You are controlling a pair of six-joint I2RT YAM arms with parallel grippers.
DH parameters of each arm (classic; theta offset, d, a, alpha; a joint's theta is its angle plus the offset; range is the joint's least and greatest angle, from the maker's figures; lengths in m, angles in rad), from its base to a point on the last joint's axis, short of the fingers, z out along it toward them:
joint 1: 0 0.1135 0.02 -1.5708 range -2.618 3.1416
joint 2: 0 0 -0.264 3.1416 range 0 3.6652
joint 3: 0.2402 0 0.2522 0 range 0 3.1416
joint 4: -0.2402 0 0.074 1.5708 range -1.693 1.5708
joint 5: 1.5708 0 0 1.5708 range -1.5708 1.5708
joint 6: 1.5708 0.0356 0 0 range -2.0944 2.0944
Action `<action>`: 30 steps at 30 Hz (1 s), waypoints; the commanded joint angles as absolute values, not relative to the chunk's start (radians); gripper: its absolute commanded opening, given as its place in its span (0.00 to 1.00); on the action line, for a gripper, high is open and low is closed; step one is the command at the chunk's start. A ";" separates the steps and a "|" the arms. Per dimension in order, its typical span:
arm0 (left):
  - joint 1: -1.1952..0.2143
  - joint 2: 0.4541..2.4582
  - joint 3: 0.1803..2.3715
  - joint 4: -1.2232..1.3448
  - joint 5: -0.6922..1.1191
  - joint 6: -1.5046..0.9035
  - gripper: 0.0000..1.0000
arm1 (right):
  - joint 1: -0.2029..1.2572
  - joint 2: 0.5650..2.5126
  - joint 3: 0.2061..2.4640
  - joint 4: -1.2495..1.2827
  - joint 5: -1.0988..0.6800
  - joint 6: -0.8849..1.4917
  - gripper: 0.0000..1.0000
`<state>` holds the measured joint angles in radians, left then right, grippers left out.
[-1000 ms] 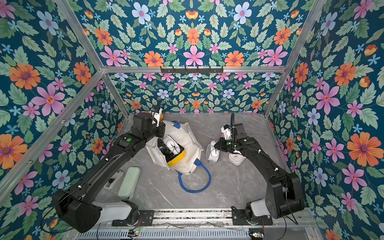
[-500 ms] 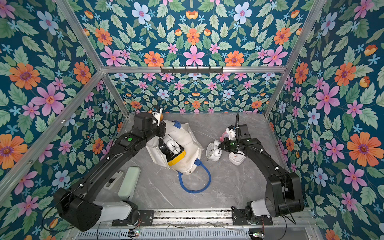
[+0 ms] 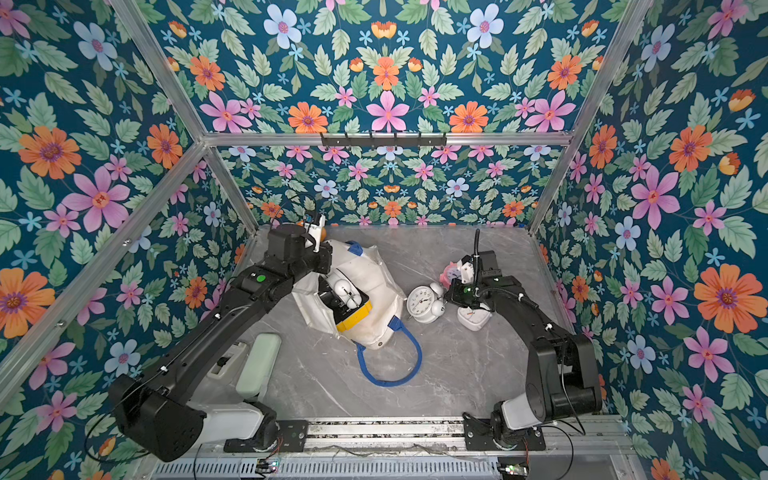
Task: Take the alarm clock out of the canvas bag
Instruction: Place the alarm at the center of the board.
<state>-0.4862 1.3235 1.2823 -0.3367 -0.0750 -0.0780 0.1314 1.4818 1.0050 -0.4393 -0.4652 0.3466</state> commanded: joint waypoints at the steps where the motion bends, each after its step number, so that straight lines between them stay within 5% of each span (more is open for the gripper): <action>1: -0.486 1.322 1.285 -0.244 -0.066 -0.084 0.00 | 0.131 1.497 1.009 -0.467 -0.417 0.310 0.00; 30: -0.486 1.354 1.299 -0.238 -0.022 -0.094 0.00 | 0.095 1.613 1.014 -0.483 -0.238 0.336 0.00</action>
